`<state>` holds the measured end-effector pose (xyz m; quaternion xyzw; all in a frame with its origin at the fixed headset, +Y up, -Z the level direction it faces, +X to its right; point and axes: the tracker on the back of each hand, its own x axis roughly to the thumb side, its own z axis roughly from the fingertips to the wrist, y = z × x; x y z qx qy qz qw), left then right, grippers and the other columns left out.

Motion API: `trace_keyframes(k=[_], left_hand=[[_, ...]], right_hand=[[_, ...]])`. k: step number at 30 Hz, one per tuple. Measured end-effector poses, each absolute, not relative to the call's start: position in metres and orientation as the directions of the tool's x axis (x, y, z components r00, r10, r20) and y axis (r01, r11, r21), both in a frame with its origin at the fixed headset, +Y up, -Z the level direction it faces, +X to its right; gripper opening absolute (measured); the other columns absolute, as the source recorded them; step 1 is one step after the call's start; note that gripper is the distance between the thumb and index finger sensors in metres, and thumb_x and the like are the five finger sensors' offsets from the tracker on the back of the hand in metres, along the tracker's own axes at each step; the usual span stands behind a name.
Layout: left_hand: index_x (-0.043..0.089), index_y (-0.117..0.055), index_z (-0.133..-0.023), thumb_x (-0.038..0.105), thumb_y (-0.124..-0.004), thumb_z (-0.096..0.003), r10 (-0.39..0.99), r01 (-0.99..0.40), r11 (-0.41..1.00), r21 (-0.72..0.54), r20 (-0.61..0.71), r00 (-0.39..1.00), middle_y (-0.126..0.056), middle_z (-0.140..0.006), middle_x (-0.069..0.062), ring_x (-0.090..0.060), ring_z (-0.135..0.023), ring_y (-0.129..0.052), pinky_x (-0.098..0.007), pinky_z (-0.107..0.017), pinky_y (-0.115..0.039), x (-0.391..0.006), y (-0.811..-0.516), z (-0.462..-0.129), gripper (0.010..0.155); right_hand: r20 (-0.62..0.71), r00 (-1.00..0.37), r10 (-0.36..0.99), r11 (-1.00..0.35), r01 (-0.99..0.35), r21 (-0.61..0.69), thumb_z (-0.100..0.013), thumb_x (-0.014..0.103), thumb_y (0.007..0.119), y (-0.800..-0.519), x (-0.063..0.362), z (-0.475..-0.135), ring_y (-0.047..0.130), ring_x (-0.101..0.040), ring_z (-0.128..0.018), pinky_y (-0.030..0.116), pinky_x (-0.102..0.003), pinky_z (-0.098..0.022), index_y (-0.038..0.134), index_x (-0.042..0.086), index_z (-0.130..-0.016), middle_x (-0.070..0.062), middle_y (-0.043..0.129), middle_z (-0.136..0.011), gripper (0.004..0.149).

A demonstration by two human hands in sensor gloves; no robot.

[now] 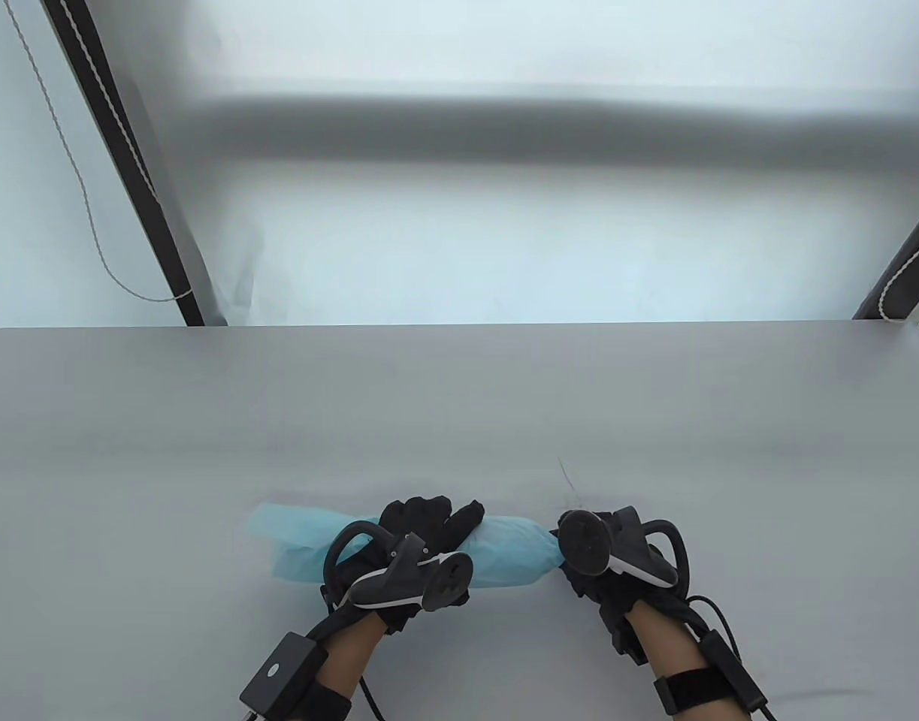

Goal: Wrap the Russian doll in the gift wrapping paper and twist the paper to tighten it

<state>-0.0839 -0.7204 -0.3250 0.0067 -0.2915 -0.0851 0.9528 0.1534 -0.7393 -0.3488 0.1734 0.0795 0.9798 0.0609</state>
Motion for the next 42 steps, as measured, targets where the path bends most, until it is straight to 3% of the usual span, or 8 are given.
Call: trace_keyframes(k=[5, 11, 14, 17, 22, 29, 34, 42], left_hand=[[0.033, -0.03, -0.115, 0.07, -0.093, -0.0349, -0.156, 0.161, 0.986, 0.041, 0.568, 0.808, -0.061, -0.119, -0.016, -0.041, -0.102, -0.072, -0.066, -0.07, -0.062, -0.087, -0.721, -0.326, 0.109], [0.034, -0.03, -0.115, 0.069, -0.094, -0.0347, -0.151, 0.15, 0.988, 0.046, 0.554, 0.818, -0.06, -0.119, -0.016, -0.041, -0.103, -0.072, -0.066, -0.07, -0.061, -0.09, -0.716, -0.327, 0.109], [0.039, -0.031, -0.113, 0.068, -0.095, -0.0346, -0.137, 0.143, 0.989, 0.033, 0.547, 0.826, -0.06, -0.119, -0.016, -0.042, -0.103, -0.071, -0.067, -0.07, -0.06, -0.094, -0.718, -0.328, 0.106], [0.041, -0.03, -0.113, 0.067, -0.096, -0.0346, -0.158, 0.17, 0.985, 0.028, 0.533, 0.831, -0.059, -0.12, -0.016, -0.042, -0.104, -0.07, -0.068, -0.07, -0.059, -0.096, -0.723, -0.331, 0.105], [0.042, -0.028, -0.113, 0.066, -0.096, -0.0348, -0.157, 0.168, 0.986, 0.025, 0.505, 0.849, -0.056, -0.121, -0.016, -0.042, -0.105, -0.067, -0.068, -0.071, -0.057, -0.104, -0.724, -0.335, 0.106], [0.045, -0.025, -0.112, 0.064, -0.098, -0.0348, -0.155, 0.166, 0.986, 0.022, 0.491, 0.857, -0.052, -0.123, -0.012, -0.04, -0.109, -0.061, -0.069, -0.073, -0.053, -0.113, -0.721, -0.338, 0.107], [0.044, -0.027, -0.112, 0.063, -0.099, -0.0347, -0.174, 0.18, 0.983, 0.036, 0.498, 0.85, -0.052, -0.123, -0.013, -0.041, -0.109, -0.061, -0.069, -0.073, -0.052, -0.112, -0.723, -0.337, 0.108], [0.04, -0.029, -0.114, 0.064, -0.099, -0.0341, -0.244, 0.221, 0.969, 0.107, 0.514, 0.822, -0.055, -0.121, -0.014, -0.041, -0.107, -0.063, -0.071, -0.072, -0.053, -0.101, -0.721, -0.33, 0.109]], right_hand=[[0.395, -0.898, 0.196, -0.971, -0.122, 0.205, -0.058, 0.027, 0.084, -0.744, 0.155, -0.352, 0.114, -0.018, -0.057, 0.1, -0.036, -0.044, 0.082, 0.027, -0.096, -0.016, 0.106, -0.081, 0.038], [0.37, -0.919, 0.135, -0.976, -0.058, 0.211, -0.057, 0.04, 0.082, -0.739, 0.155, -0.354, 0.097, -0.002, -0.019, 0.091, -0.031, -0.022, 0.081, 0.02, -0.098, 0.005, 0.103, -0.045, 0.045], [0.38, -0.919, 0.106, -0.981, -0.034, 0.191, -0.051, 0.056, 0.087, -0.738, 0.154, -0.352, 0.094, 0.0, -0.023, 0.089, -0.03, -0.027, 0.073, 0.019, -0.106, 0.01, 0.097, -0.048, 0.068], [0.372, -0.903, 0.215, -0.928, -0.07, 0.366, -0.05, 0.07, 0.078, -0.738, 0.152, -0.348, 0.094, -0.008, -0.048, 0.086, -0.038, -0.046, 0.055, 0.014, -0.118, 0.002, 0.09, -0.074, 0.091], [0.331, -0.778, 0.533, -0.79, -0.319, 0.524, -0.066, 0.05, 0.038, -0.739, 0.161, -0.348, 0.085, -0.028, -0.079, 0.072, -0.056, -0.068, 0.032, 0.001, -0.125, -0.02, 0.074, -0.101, 0.077], [0.238, -0.704, 0.669, -0.666, -0.425, 0.612, -0.067, 0.025, 0.064, -0.733, 0.166, -0.354, 0.077, -0.041, -0.097, 0.064, -0.062, -0.074, 0.041, 0.009, -0.123, -0.03, 0.069, -0.108, 0.063], [0.269, -0.816, 0.511, -0.797, -0.332, 0.505, -0.061, 0.025, 0.076, -0.73, 0.159, -0.352, 0.087, -0.032, -0.091, 0.07, -0.057, -0.072, 0.052, 0.019, -0.121, -0.023, 0.081, -0.102, 0.065], [0.269, -0.925, 0.267, -0.899, -0.139, 0.414, -0.057, 0.031, 0.087, -0.728, 0.144, -0.349, 0.096, -0.025, -0.067, 0.083, -0.048, -0.061, 0.066, 0.006, -0.115, -0.019, 0.09, -0.083, 0.067]])
